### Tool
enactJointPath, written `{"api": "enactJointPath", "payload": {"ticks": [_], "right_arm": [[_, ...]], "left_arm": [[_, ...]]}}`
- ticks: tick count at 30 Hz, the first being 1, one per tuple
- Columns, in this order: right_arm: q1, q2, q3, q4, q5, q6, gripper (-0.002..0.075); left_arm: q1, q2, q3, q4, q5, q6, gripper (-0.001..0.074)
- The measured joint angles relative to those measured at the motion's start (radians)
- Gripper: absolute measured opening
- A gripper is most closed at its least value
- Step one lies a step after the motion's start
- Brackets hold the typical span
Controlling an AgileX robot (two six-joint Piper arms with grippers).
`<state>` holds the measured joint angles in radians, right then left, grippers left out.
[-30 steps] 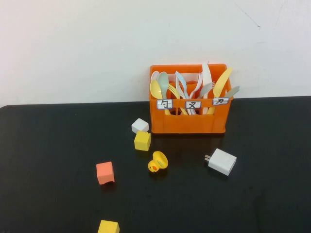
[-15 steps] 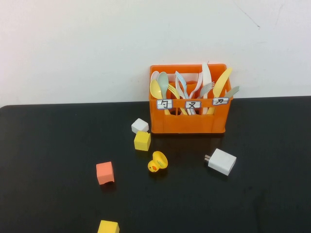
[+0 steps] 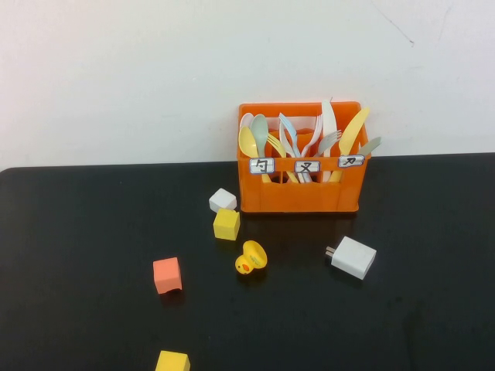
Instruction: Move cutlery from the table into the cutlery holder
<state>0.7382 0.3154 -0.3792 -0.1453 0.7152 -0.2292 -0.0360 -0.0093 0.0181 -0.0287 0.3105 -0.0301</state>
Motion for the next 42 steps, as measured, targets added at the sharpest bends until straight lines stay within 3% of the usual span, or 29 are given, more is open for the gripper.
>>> {"api": "enactJointPath", "payload": {"ticks": [10,19,26,31,42], "right_arm": [[-0.014,-0.007,0.004,-0.002,-0.015,-0.019,-0.0002],[-0.345,-0.087,0.171,0.044,-0.312,-0.023,-0.0002],[-0.575,-0.238,0.308,0.047,-0.354,-0.008,-0.0002],[-0.678,-0.318,0.373,0.047,-0.354,-0.004,-0.0002],[-0.707,-0.327,0.394,0.047,-0.362,-0.004,-0.0002]], "left_arm": [[0.0,0.0,0.0,0.0,0.0,0.0,-0.0001],[0.0,0.0,0.0,0.0,0.0,0.0,-0.0001],[0.0,0.0,0.0,0.0,0.0,0.0,-0.0001],[0.0,0.0,0.0,0.0,0.0,0.0,-0.0001],[0.0,-0.002,0.0,0.0,0.001,-0.003,-0.0001]]}}
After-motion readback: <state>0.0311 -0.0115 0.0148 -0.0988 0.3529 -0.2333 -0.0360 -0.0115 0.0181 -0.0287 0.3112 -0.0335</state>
